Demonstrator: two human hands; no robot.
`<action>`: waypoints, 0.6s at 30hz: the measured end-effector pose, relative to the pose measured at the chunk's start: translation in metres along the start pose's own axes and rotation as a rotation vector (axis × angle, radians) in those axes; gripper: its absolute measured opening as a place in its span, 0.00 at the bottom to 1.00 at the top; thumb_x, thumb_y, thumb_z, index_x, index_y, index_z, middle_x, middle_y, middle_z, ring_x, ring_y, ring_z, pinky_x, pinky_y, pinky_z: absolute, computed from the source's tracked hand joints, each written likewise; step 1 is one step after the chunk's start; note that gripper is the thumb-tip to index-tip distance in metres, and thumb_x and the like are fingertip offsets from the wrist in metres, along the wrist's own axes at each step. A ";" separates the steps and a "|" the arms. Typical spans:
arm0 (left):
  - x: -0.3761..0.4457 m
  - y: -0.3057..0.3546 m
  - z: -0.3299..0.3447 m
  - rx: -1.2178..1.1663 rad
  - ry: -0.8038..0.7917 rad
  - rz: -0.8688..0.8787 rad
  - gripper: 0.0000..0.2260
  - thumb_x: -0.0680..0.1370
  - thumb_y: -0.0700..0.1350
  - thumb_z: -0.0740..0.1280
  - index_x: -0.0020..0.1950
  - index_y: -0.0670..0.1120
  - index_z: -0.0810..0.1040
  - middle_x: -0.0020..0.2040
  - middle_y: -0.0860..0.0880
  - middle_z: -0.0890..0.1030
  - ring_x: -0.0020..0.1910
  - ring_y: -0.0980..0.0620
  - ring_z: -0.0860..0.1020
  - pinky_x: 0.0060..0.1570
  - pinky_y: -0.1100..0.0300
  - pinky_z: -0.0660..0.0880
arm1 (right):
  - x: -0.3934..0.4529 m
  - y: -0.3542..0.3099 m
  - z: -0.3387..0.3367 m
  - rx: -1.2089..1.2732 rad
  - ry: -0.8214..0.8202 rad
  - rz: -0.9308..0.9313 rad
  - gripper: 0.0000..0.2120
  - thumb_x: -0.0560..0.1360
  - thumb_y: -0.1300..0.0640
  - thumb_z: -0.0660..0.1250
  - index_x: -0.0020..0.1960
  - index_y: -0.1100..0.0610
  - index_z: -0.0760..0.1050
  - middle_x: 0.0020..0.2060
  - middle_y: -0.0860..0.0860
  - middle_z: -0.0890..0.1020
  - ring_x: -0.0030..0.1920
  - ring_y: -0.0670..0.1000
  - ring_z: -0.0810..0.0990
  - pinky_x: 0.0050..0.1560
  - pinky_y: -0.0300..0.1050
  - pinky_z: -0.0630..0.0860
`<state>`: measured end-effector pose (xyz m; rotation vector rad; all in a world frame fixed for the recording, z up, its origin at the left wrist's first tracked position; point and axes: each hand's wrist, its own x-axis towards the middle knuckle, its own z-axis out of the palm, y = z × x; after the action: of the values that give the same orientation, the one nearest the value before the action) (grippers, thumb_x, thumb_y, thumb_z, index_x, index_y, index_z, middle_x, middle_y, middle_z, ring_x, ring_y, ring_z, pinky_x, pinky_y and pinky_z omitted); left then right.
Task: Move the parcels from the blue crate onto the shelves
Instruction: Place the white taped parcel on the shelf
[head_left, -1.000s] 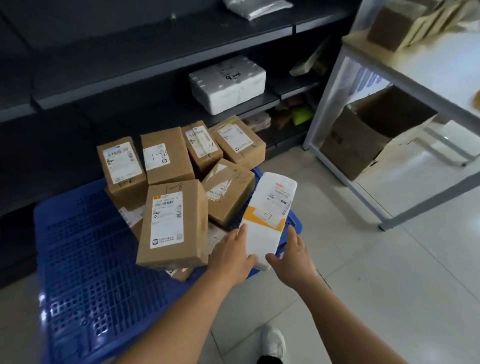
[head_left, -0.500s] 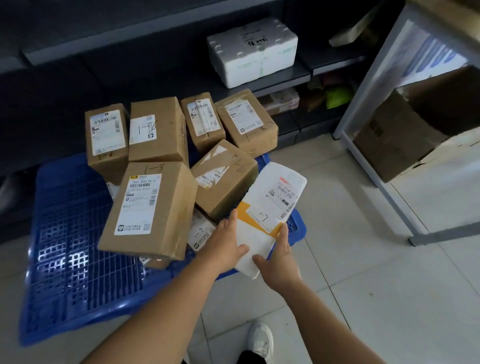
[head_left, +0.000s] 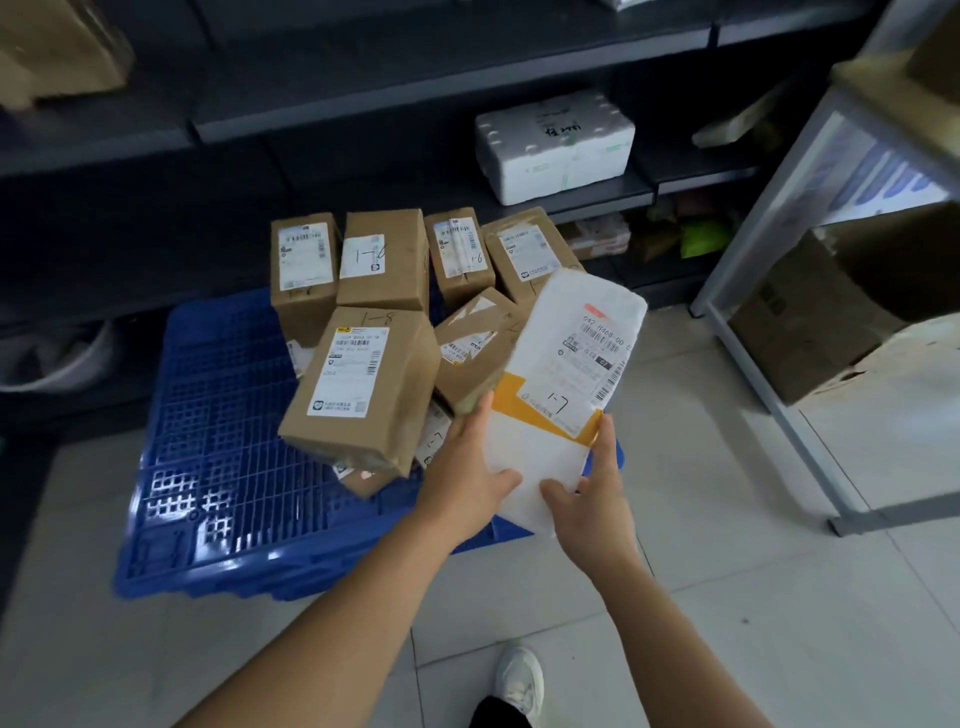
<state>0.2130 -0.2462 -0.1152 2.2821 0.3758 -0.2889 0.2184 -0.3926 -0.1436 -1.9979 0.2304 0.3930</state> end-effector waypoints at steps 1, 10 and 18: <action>-0.010 0.003 -0.008 -0.012 0.027 0.015 0.42 0.74 0.45 0.71 0.78 0.58 0.47 0.73 0.53 0.63 0.68 0.52 0.67 0.64 0.52 0.70 | -0.008 -0.006 0.000 0.005 0.002 -0.023 0.42 0.74 0.61 0.65 0.73 0.33 0.45 0.63 0.44 0.74 0.53 0.51 0.79 0.38 0.52 0.82; -0.144 -0.001 -0.074 -0.132 0.317 0.085 0.39 0.76 0.43 0.70 0.78 0.58 0.50 0.67 0.56 0.65 0.59 0.60 0.66 0.53 0.63 0.67 | -0.108 -0.064 0.007 -0.044 -0.076 -0.315 0.42 0.75 0.61 0.64 0.76 0.38 0.41 0.67 0.45 0.64 0.51 0.45 0.73 0.35 0.37 0.74; -0.282 -0.040 -0.138 -0.291 0.652 0.027 0.38 0.74 0.43 0.72 0.76 0.61 0.54 0.58 0.57 0.67 0.57 0.59 0.70 0.57 0.60 0.70 | -0.227 -0.121 0.055 0.024 -0.258 -0.590 0.39 0.74 0.62 0.65 0.74 0.37 0.50 0.67 0.41 0.70 0.58 0.47 0.77 0.47 0.48 0.81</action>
<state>-0.0513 -0.1678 0.0397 2.0381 0.6643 0.5103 0.0378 -0.2924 0.0196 -1.8629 -0.5044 0.2574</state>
